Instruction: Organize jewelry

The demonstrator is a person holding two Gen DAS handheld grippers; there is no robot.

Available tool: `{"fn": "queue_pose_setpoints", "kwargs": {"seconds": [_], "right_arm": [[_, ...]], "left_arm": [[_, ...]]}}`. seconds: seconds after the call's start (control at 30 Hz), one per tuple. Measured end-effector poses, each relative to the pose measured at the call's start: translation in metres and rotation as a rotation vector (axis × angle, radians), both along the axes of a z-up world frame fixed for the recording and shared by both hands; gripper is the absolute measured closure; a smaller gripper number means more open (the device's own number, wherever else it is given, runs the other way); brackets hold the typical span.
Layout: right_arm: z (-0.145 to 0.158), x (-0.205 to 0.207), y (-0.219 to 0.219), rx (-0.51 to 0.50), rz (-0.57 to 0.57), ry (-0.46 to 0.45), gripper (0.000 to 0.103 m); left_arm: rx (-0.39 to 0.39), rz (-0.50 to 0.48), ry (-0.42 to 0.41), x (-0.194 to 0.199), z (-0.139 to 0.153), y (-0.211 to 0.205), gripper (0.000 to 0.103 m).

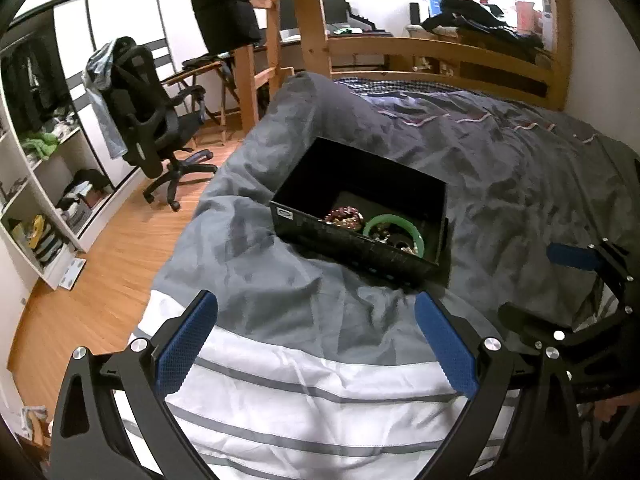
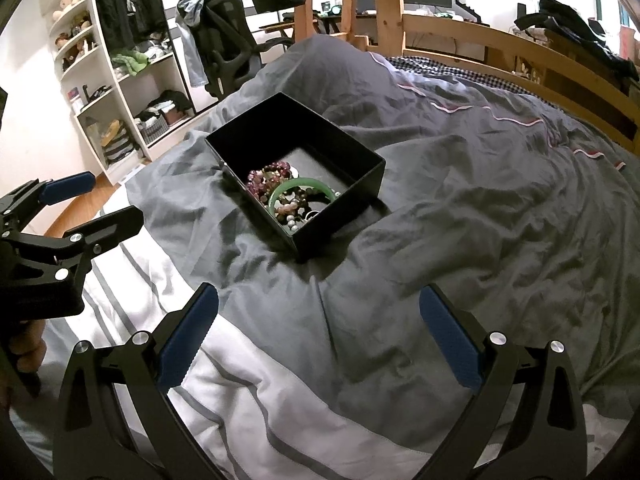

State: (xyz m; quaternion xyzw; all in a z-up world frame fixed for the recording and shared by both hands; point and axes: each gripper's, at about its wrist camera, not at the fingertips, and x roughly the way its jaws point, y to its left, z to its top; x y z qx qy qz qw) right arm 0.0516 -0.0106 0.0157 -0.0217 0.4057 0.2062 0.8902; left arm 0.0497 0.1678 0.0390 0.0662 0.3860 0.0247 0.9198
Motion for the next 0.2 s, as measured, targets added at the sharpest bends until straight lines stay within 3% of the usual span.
{"fn": "queue_pose_setpoints", "kwargs": {"seconds": [0.2], "right_arm": [[0.0003,0.001,-0.0003,0.0,0.001,0.001,0.004]], "left_arm": [[0.013,-0.004,0.002,0.0002,-0.0002,-0.0024,0.006]]}}
